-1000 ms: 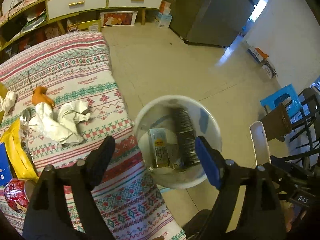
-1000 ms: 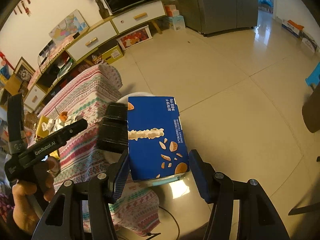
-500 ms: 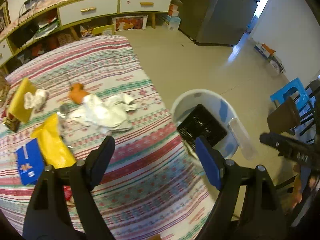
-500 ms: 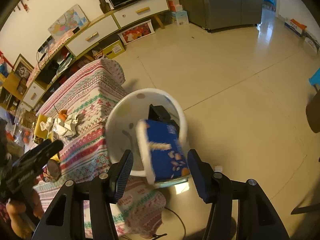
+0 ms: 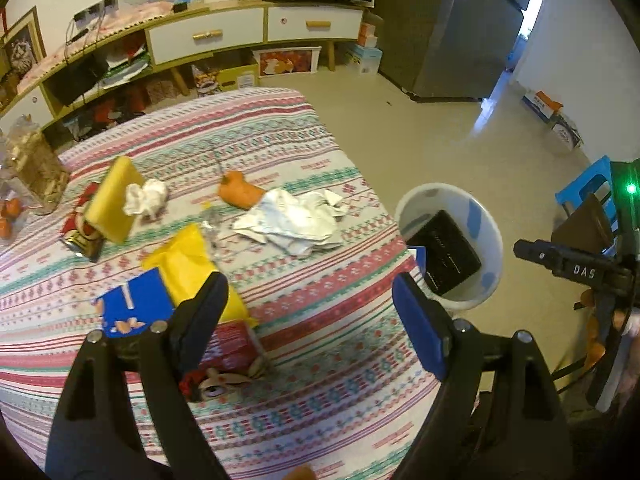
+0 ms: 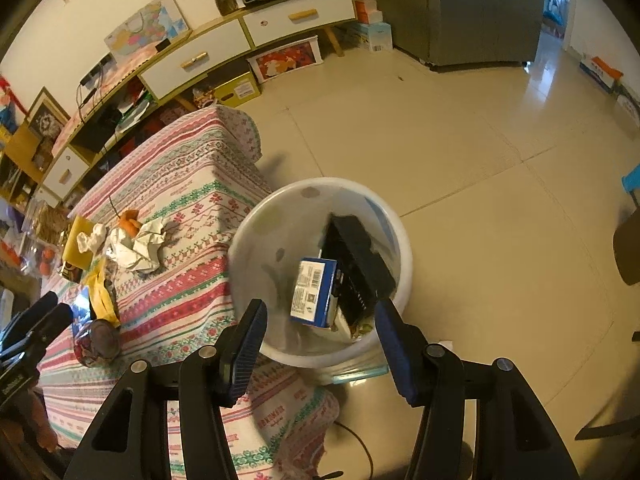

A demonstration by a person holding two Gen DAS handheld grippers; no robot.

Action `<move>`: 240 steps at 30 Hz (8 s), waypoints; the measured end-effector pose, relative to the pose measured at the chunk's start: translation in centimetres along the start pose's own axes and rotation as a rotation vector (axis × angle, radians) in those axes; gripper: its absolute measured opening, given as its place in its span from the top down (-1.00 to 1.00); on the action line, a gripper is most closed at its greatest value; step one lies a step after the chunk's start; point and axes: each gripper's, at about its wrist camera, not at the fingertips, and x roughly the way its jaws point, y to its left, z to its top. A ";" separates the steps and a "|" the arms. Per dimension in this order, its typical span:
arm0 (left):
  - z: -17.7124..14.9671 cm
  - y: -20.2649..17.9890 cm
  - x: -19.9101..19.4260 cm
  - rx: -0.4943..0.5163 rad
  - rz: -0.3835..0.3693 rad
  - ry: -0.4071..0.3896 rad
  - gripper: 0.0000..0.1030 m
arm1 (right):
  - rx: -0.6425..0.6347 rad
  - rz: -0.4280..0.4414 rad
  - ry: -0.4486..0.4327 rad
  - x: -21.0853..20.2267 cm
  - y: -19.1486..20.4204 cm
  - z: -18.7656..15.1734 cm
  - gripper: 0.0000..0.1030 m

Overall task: Collect trash
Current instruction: 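Open the left tool to drop the trays while the right tool drops the blue box, then move both tools back over the table, then grasp the blue almond box with the left tool while the right tool grasps crumpled white paper, then carry the blue box and white paper with both tools over the white bin, then open the left tool to drop the blue box while the right tool releases the paper, then grasp the red Drink Milk can with the left tool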

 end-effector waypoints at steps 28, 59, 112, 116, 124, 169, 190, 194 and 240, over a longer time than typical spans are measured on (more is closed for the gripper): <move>-2.6 14.0 -1.8 -0.183 0.114 0.105 -0.84 | -0.254 -0.012 -0.058 -0.7 13.4 -0.7 -0.75; -4.5 15.4 7.2 0.470 0.077 0.293 -0.84 | -0.319 -0.020 -0.003 2.6 16.7 -1.4 -0.75; -3.3 14.8 -2.0 -0.031 0.146 0.099 -0.22 | -0.323 0.096 -0.052 4.5 20.0 0.5 0.25; -2.5 12.7 -2.3 -0.011 0.127 0.068 -0.22 | -0.328 0.078 -0.077 2.5 18.6 0.2 0.25; -1.1 8.4 -2.3 0.027 0.070 0.024 -0.22 | -0.292 0.062 -0.103 -0.3 15.0 -0.1 0.25; 0.8 -11.4 9.1 0.191 -0.220 -0.014 -0.52 | -0.011 -0.065 -0.053 -2.7 -4.8 -1.9 0.24; 0.9 -5.5 4.5 0.057 -0.125 -0.036 -0.86 | -0.019 -0.085 -0.022 0.4 -2.2 -0.4 0.20; 0.8 -3.8 3.4 0.054 -0.098 -0.039 -0.87 | -0.042 -0.087 -0.017 1.1 -0.7 -0.1 0.19; -4.0 7.7 3.9 -0.296 0.096 0.228 -0.86 | -0.264 -0.093 -0.045 1.6 11.2 -1.5 -0.58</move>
